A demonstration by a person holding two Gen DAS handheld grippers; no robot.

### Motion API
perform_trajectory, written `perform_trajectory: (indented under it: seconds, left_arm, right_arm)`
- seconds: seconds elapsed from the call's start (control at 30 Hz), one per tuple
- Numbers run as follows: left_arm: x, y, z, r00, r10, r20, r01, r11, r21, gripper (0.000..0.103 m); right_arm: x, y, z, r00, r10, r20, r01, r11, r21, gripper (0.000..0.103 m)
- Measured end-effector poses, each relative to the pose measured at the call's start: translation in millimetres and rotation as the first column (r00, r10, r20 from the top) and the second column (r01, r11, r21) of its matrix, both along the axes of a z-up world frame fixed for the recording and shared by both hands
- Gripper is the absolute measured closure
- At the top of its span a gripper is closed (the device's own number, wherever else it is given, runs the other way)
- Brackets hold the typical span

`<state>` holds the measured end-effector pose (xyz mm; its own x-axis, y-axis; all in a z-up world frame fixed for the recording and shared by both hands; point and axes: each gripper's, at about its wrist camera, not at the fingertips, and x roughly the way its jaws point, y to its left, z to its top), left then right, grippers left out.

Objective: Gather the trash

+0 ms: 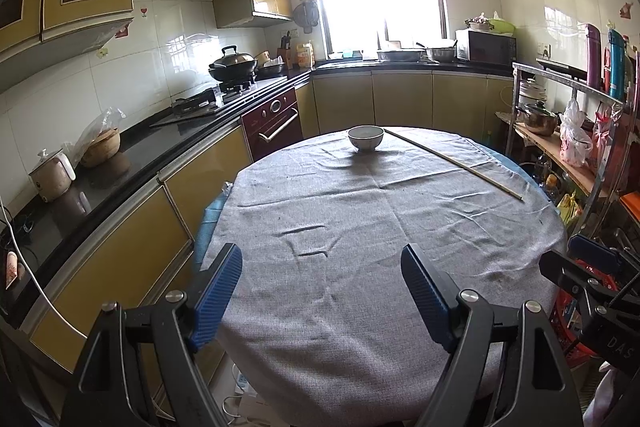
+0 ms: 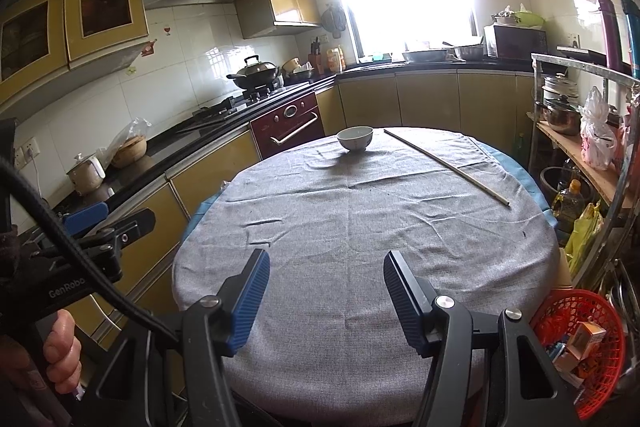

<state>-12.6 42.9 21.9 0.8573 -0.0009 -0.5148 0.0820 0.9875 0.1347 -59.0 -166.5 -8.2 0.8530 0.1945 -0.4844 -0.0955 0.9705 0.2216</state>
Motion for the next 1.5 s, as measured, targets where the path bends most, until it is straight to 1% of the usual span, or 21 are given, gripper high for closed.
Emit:
perform_trajectory:
  seconds: [0.43,0.83,1.2,1.5]
  left_arm:
    - [-0.6,-1.9,2.7,1.000,-0.001,0.002,0.001,1.000,0.003,0.021]
    - [1.9,-6.3,-1.0,1.000,-0.006,-0.010,0.006,1.000,0.008,0.021]
    - [17.2,-11.7,2.6,1.000,-0.005,-0.021,0.006,1.000,0.017,0.021]
    - [40.2,-13.2,6.5,0.999,0.005,-0.036,-0.004,1.000,0.021,0.021]
  right_arm:
    - [0.1,-3.7,2.5,1.000,0.000,0.001,0.000,1.000,0.004,0.040]
    - [1.9,-5.9,-0.1,1.000,-0.004,-0.003,0.004,1.000,0.002,0.040]
    - [15.5,-15.9,1.7,1.000,-0.024,-0.015,0.024,1.000,0.000,0.040]
    - [40.9,-16.8,5.7,0.999,-0.022,-0.025,0.022,1.000,-0.011,0.040]
